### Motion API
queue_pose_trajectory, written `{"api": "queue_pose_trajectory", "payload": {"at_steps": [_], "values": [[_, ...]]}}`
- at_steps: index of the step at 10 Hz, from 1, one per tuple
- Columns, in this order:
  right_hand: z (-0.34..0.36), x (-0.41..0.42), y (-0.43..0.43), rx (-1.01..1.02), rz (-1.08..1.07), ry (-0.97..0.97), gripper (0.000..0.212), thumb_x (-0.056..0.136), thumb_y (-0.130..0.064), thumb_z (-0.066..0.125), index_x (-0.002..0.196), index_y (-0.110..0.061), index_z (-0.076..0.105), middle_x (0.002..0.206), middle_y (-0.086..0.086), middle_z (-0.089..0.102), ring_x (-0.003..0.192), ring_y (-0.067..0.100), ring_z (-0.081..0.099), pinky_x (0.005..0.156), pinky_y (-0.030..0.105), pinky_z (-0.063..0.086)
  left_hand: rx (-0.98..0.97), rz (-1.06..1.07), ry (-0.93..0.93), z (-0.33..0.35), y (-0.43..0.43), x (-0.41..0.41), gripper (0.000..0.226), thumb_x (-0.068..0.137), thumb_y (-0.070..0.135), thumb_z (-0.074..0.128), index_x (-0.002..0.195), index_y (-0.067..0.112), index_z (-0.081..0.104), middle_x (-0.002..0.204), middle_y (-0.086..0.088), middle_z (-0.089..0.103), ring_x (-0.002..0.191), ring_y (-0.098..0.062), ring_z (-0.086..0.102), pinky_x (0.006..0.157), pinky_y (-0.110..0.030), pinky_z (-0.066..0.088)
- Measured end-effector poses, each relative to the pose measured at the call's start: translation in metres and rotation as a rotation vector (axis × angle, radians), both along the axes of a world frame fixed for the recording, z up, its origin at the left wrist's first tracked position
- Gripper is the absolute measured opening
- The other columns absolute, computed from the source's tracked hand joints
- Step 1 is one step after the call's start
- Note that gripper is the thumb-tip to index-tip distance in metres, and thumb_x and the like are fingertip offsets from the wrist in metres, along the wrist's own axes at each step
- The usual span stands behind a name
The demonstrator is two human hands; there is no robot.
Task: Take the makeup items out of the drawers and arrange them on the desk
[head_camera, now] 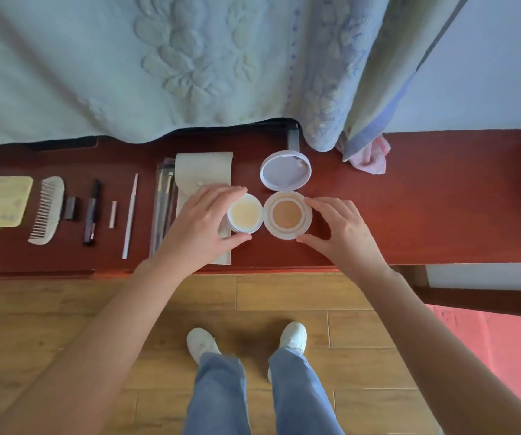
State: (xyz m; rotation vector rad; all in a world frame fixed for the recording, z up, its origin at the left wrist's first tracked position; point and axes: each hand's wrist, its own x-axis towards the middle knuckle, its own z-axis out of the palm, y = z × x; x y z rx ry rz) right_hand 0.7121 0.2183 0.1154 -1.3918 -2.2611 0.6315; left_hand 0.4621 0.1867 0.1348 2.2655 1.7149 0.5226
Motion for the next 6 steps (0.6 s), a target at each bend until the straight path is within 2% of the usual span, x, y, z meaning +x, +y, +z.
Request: {"api": "queue_pose_trajectory", "payload": {"at_steps": [1,3,5,6], "values": [[0.0002,-0.0097,0.0015,0.001,0.008,-0.005,0.062,0.068,-0.027,0.081,0.123,-0.009,0.058,0.116,0.008,0.063,0.104,0.027,0.055,0.093,0.035,0.042,-0.001,0.029,-0.011,0.0008,-0.0016,-0.0084,0.072,0.066,0.031,0.082,0.127,0.007,0.052,0.124,-0.009,0.058,0.116,-0.022,0.046,0.1,-0.039,0.038],[-0.0004,-0.0158,0.0019,0.002,-0.011,-0.011,0.062,0.068,-0.027,0.081,0.123,-0.01,0.059,0.117,0.006,0.063,0.104,0.025,0.053,0.092,0.028,0.039,-0.013,0.035,-0.037,-0.002,-0.001,-0.0145,0.072,0.067,0.031,0.082,0.128,0.008,0.052,0.126,-0.009,0.058,0.118,-0.027,0.048,0.103,-0.041,0.037],[0.0045,-0.0179,-0.0009,-0.054,-0.018,-0.014,0.064,0.07,-0.029,0.079,0.127,-0.011,0.055,0.122,0.004,0.059,0.109,0.025,0.051,0.094,0.031,0.041,-0.033,0.044,-0.055,0.002,-0.0029,-0.0141,0.073,0.068,0.033,0.081,0.13,0.009,0.05,0.129,-0.007,0.055,0.121,-0.024,0.045,0.104,-0.032,0.031],[0.0073,-0.0188,-0.0054,-0.018,-0.04,-0.009,0.068,0.071,-0.031,0.079,0.129,-0.007,0.052,0.125,0.008,0.058,0.111,0.028,0.051,0.095,0.033,0.04,-0.049,0.064,-0.087,0.0062,-0.0066,-0.0136,0.075,0.07,0.04,0.076,0.132,0.011,0.047,0.132,-0.005,0.051,0.124,-0.022,0.042,0.105,-0.027,0.026]]}}
